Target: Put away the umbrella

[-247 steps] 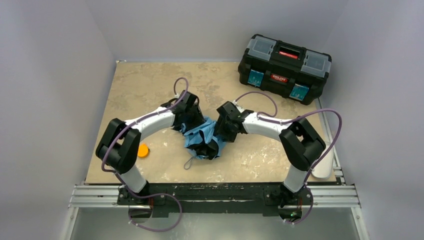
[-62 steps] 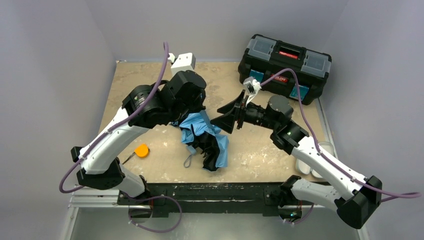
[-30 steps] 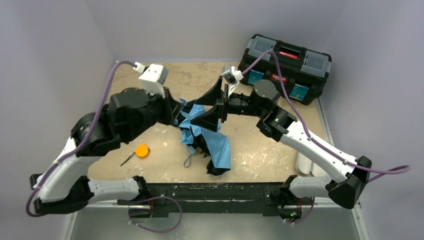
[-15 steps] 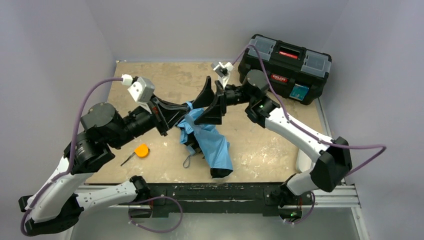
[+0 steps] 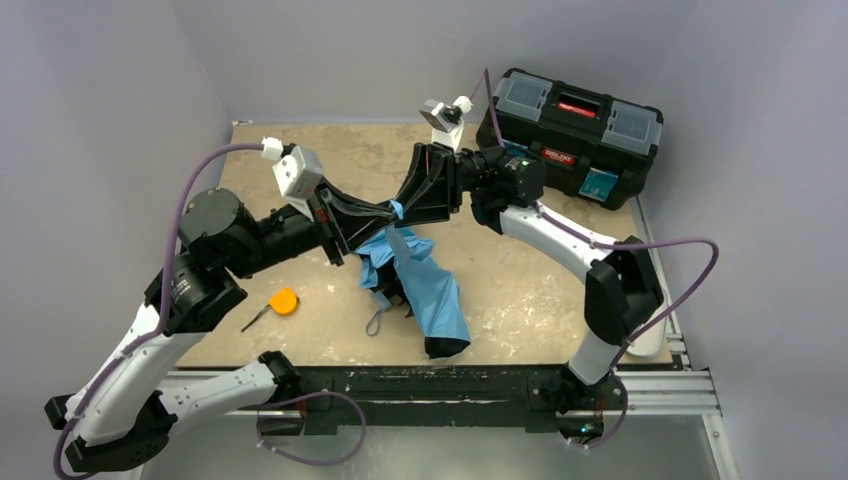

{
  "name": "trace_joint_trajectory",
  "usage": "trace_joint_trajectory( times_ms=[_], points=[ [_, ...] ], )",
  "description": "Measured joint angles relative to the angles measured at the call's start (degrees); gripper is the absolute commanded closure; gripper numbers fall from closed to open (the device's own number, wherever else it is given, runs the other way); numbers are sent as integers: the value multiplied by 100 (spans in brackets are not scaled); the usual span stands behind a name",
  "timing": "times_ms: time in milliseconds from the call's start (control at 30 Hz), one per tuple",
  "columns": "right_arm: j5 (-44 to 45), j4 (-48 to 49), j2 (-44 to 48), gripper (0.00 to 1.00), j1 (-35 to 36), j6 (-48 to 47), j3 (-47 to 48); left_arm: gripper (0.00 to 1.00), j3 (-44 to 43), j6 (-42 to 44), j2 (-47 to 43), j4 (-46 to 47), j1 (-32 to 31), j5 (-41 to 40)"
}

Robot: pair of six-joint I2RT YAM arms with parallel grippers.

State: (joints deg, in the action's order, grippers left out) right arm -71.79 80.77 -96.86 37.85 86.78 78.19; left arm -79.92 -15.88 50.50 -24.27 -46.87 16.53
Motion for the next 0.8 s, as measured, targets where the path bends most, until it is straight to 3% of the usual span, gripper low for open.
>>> trace_joint_trajectory(
  times_ms=[133, 333, 600, 800],
  points=[
    [7, 363, -258, 65, -4, 850, 96, 100, 0, 0, 17, 87, 90, 192],
    [13, 557, -302, 56, 2, 1364, 144, 100, 0, -2, 79, 114, 166, 374],
    [22, 614, -295, 65, 111, 1550, 260, 100, 0, -20, 103, 175, 284, 490],
    [28, 616, -295, 65, 188, 1600, 260, 100, 11, -105, 103, 291, 337, 557]
  ],
)
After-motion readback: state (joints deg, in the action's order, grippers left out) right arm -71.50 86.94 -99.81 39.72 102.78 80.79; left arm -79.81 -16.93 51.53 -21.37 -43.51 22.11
